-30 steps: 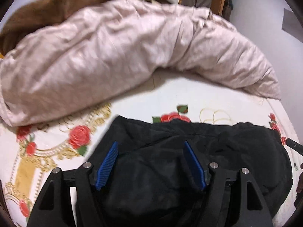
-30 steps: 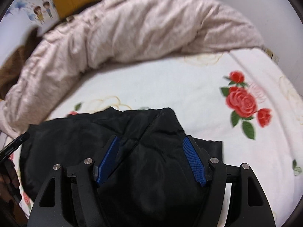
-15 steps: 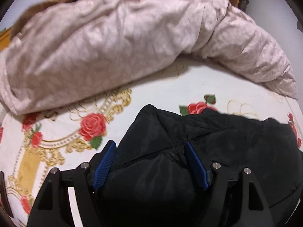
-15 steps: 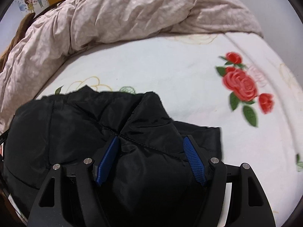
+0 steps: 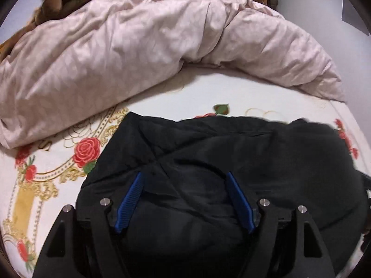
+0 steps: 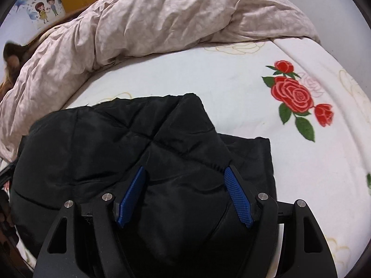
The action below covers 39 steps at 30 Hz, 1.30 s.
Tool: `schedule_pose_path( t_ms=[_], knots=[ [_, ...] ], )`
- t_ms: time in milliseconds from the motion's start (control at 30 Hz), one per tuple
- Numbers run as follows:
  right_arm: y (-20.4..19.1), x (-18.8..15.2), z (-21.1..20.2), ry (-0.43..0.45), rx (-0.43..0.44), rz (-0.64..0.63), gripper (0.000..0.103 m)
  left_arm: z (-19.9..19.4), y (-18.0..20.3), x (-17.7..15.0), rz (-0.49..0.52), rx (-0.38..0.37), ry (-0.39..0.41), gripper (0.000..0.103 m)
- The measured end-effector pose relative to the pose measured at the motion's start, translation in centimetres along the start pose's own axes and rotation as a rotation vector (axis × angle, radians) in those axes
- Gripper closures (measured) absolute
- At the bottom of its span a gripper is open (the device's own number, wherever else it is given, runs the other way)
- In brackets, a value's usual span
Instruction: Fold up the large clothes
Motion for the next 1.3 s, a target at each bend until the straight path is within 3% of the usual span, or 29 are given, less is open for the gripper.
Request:
schedule_pose_path(
  t_ms=[167, 233, 300, 433, 500, 733, 800, 933, 1033, 1167, 1300],
  knots=[
    [-0.3, 0.5, 1.2, -0.021, -0.031, -0.031, 0.033, 1.1, 1.0, 0.6, 0.038, 0.046, -0.013, 0.027],
    [-0.3, 1.1, 0.5, -0.041, -0.057, -0.033, 0.033, 0.1, 1.0, 1.0, 0.041, 0.052, -0.015, 0.030],
    [-0.8, 1.5, -1.6, -0.006, -0.074, -0.049, 0.033, -2.0, 0.8, 1.1, 0.027, 0.024, 0.016, 0.030],
    [-2.9, 0.7, -7.2, 0.085, 0.010, -0.073, 0.033, -6.7, -0.5, 0.0, 0.015, -0.011, 0.090, 0.030],
    [-4.0, -0.7, -8.4, 0.090, 0.042, -0.089, 0.033, -7.8, -1.4, -0.8, -0.011, -0.026, 0.094, 0.030],
    [-5.2, -3.5, -3.3, -0.023, 0.031, -0.126, 0.033, -4.2, -1.9, -3.3, -0.034, 0.004, -0.003, 0.029],
    [-5.2, -2.9, -3.8, -0.035, 0.015, -0.109, 0.033, -5.0, -1.5, -2.7, -0.038, 0.021, -0.002, 0.030],
    [-5.5, -2.9, -7.4, 0.022, 0.029, -0.135, 0.033, -8.9, 0.4, -2.5, -0.011, -0.013, 0.048, 0.030],
    [-5.7, -4.1, -9.2, 0.040, 0.034, -0.138, 0.033, -10.3, 2.7, -3.3, 0.018, -0.033, 0.042, 0.030],
    [-5.5, -5.8, -7.3, -0.020, 0.008, -0.150, 0.033, -8.7, 5.2, -4.9, 0.045, -0.055, -0.018, 0.030],
    [-5.1, -6.1, -5.0, -0.055, -0.008, -0.156, 0.033, -7.2, 5.3, -5.3, 0.024, -0.050, -0.056, 0.029]
  ],
)
Point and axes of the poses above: each gripper's, at about its wrist camera, not at the fingertips, and z roughly the way its jaws point, y to its right, x to its top, the point moved 5 cm from there along z, roughly the way its jaws point
